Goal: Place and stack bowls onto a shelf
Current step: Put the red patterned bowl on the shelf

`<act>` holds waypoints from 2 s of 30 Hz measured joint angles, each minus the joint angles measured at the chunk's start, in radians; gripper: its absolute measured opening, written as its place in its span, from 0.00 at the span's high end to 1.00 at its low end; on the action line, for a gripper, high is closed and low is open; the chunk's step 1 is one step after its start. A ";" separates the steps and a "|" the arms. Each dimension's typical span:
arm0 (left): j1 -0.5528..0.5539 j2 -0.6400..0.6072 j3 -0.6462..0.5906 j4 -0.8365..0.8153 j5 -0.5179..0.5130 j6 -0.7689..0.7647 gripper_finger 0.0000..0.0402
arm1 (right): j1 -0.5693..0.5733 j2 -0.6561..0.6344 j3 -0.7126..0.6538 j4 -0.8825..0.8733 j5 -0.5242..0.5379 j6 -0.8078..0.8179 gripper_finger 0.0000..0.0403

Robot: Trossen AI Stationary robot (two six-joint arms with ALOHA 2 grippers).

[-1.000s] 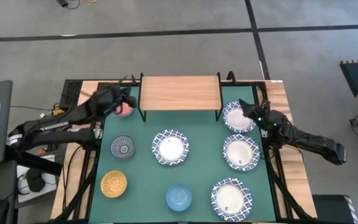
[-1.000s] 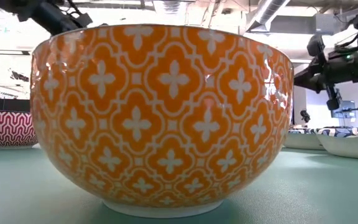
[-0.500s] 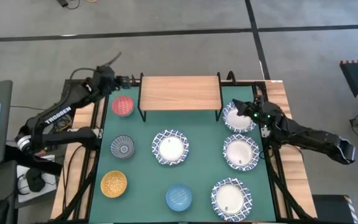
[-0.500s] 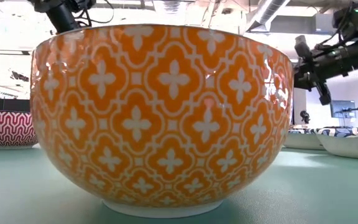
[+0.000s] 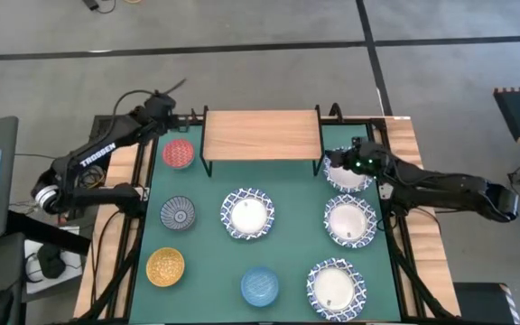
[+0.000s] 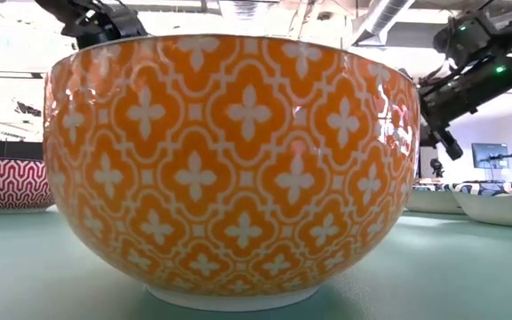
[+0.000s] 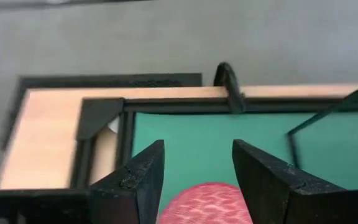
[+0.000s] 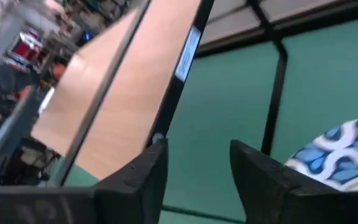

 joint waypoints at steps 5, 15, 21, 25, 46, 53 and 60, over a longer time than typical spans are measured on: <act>-0.014 0.077 0.000 -0.088 -0.007 0.151 0.58 | 0.027 0.044 0.013 0.001 -0.007 0.001 0.47; 0.005 0.232 0.000 -0.163 0.033 0.339 0.65 | 0.032 0.063 0.016 0.006 -0.008 0.000 0.48; 0.040 0.330 0.009 -0.162 0.035 0.472 0.67 | 0.032 0.063 0.016 0.005 -0.008 -0.006 0.48; 0.041 0.370 0.009 -0.161 0.063 0.510 0.68 | 0.032 0.063 0.017 0.004 -0.009 -0.008 0.48; 0.070 0.472 0.040 -0.233 0.153 0.519 0.91 | 0.032 0.063 0.017 0.000 -0.022 -0.002 0.49; 0.058 0.401 0.118 -0.322 0.068 0.406 0.97 | 0.032 0.063 0.017 0.002 -0.023 0.000 0.54; 0.023 0.322 0.241 -0.481 -0.029 0.387 0.99 | 0.032 0.063 0.017 0.002 -0.043 0.001 0.59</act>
